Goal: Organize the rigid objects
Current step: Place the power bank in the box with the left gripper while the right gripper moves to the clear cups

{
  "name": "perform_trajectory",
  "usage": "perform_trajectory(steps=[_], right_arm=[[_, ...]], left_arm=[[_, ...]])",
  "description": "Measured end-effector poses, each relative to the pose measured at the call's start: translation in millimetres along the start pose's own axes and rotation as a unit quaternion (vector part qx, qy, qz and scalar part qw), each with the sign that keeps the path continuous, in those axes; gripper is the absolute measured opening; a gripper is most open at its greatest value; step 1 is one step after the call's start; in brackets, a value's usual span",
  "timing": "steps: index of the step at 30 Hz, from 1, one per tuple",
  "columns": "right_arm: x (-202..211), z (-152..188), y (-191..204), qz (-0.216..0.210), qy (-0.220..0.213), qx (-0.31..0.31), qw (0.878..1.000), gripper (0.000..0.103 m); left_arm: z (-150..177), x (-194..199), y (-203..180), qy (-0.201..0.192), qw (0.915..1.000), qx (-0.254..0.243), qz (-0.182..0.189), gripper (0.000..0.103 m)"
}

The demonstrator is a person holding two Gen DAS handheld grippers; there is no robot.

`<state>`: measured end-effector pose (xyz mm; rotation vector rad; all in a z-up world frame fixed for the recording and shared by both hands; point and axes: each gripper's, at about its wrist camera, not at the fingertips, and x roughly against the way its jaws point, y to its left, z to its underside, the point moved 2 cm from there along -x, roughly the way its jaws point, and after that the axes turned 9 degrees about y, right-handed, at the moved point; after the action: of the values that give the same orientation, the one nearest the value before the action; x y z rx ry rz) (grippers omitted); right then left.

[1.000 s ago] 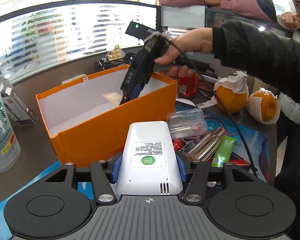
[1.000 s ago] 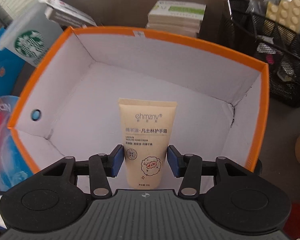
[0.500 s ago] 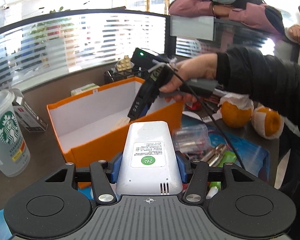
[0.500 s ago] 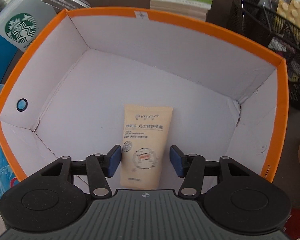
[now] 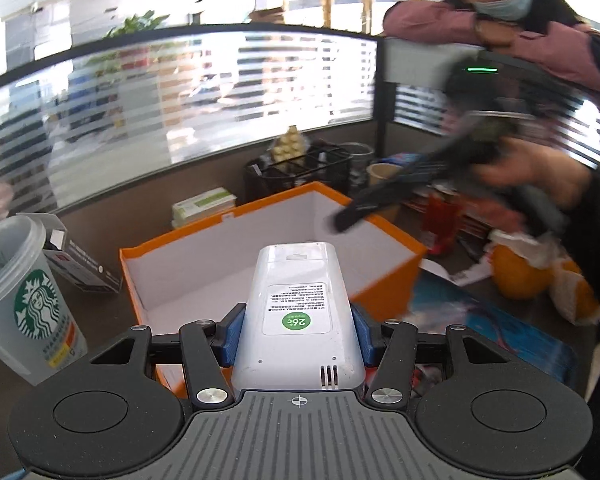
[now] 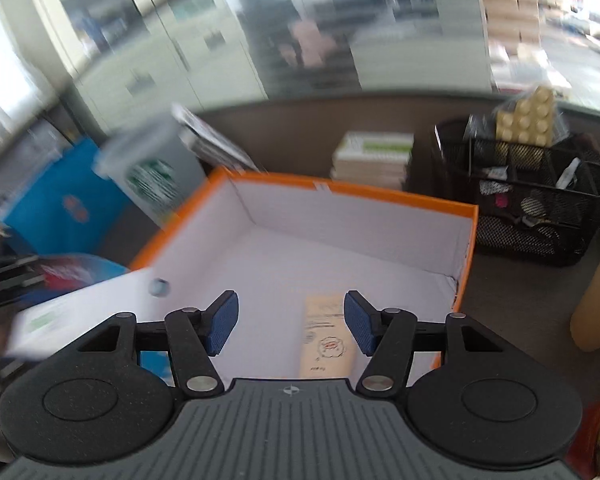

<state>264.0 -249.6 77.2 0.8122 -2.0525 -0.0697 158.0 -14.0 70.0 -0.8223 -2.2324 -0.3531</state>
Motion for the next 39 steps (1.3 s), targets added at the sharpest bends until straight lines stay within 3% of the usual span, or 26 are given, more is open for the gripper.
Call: perform_trajectory(steps=[5,9,22,32,39], right_arm=[[39.5,40.8,21.6,-0.027,-0.061,0.035,0.997,0.056],[51.3,71.9,34.0,-0.03,-0.068,0.048,0.996,0.057],[16.4,141.6,11.8,0.067,0.004,0.073,0.995,0.057],[-11.0,150.9,10.4,0.069,0.038,0.107,0.991,0.061],[-28.9,156.8,6.7,0.069,0.054,0.116,0.989,0.063]], left_arm=[[-22.5,-32.4,18.2,0.023,0.9993,0.023,-0.019,0.052],[-36.5,-57.2,28.8,0.046,0.9978,0.039,-0.025,0.051],[-42.7,-129.4,44.5,0.134,0.9874,0.073,-0.041,0.051],[-37.9,-162.9,46.8,0.201,0.9739,0.093,-0.048,0.051],[-44.3,-167.1,45.6,0.208,0.9718,0.093,-0.06,0.052]])
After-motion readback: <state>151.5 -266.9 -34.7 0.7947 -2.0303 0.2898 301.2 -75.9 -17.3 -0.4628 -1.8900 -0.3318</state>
